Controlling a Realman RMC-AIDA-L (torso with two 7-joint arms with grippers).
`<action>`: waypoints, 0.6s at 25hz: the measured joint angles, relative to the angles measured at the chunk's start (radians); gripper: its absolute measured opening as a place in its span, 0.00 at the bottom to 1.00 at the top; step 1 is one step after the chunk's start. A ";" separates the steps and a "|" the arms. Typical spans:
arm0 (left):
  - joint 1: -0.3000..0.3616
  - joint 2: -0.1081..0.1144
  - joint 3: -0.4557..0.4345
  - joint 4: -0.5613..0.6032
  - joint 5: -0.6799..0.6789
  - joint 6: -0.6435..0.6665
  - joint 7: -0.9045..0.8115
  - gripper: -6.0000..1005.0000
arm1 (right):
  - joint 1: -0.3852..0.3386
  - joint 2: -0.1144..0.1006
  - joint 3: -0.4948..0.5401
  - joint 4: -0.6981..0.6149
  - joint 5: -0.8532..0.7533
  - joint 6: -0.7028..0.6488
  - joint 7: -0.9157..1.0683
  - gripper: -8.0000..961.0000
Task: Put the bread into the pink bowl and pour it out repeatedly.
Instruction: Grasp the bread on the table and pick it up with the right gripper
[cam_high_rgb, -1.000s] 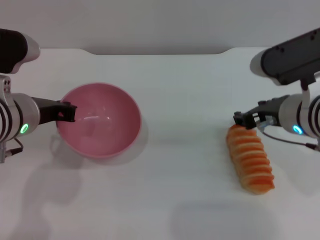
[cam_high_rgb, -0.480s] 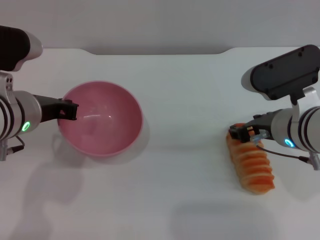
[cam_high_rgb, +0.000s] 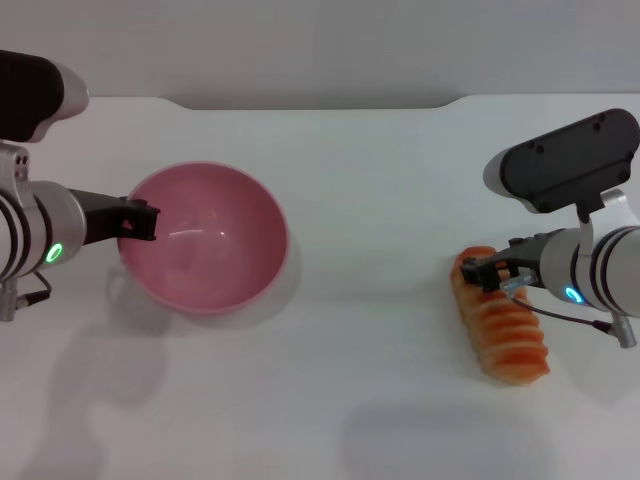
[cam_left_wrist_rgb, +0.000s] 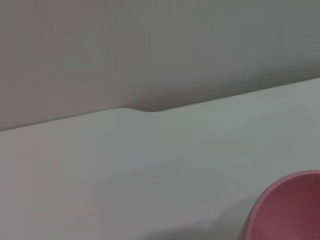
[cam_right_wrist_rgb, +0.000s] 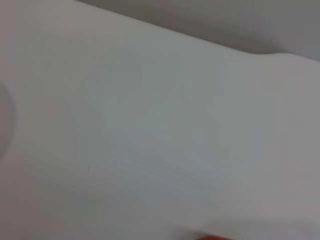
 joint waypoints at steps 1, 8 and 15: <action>-0.001 0.000 0.001 0.001 0.000 0.000 0.000 0.06 | 0.001 0.000 0.000 0.007 0.001 -0.006 0.001 0.62; -0.006 0.000 0.002 0.002 0.002 -0.001 0.005 0.06 | 0.044 0.000 -0.004 0.101 0.011 -0.039 0.023 0.62; -0.008 0.001 -0.005 0.002 0.001 -0.001 0.023 0.06 | 0.074 -0.001 -0.092 0.080 0.011 0.001 -0.007 0.52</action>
